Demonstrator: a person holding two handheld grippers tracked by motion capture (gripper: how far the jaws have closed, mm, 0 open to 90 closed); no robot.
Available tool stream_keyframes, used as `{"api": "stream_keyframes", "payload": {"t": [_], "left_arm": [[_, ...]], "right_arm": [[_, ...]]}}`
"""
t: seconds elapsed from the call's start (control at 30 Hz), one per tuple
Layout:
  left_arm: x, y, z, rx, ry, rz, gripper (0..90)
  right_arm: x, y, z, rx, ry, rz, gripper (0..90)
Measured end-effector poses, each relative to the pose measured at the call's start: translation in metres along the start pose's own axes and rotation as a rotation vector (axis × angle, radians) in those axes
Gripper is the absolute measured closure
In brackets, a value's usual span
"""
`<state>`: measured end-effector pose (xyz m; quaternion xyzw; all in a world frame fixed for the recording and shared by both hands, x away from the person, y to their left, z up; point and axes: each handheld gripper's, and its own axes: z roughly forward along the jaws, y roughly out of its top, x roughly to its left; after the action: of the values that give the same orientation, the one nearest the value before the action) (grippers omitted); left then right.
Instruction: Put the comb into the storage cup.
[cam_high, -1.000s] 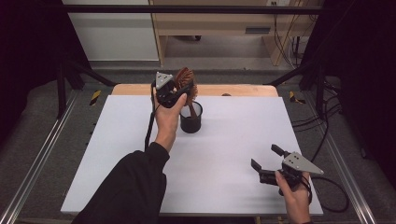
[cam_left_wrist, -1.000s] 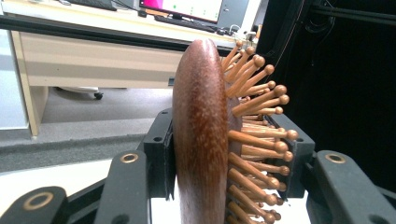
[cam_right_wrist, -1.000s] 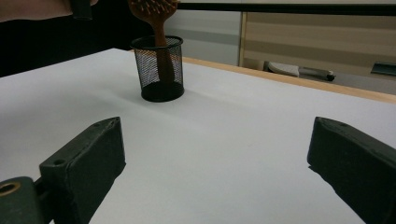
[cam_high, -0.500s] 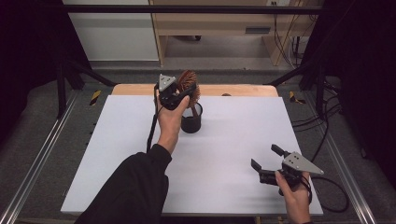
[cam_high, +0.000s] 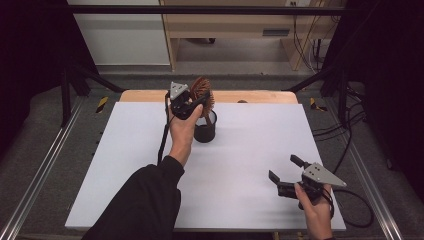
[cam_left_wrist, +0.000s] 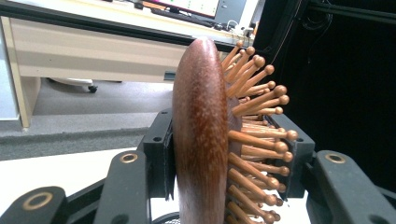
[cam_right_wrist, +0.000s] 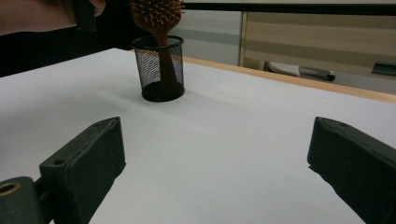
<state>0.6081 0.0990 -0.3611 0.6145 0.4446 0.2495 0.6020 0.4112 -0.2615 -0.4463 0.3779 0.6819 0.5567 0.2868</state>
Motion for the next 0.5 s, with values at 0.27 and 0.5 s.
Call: {"api": "stream_keyframes", "payload": {"t": [0.27, 0.5], "left_arm": [[0.005, -0.001, -0.003, 0.003, 0.003, 0.013, 48.6], [0.014, -0.002, -0.006, 0.004, 0.004, -0.007, 47.4]], "right_arm": [[0.000, 0.000, 0.000, 0.002, -0.004, -0.002, 4.2], [0.001, 0.000, 0.001, 0.006, -0.002, 0.000, 4.1]]}}
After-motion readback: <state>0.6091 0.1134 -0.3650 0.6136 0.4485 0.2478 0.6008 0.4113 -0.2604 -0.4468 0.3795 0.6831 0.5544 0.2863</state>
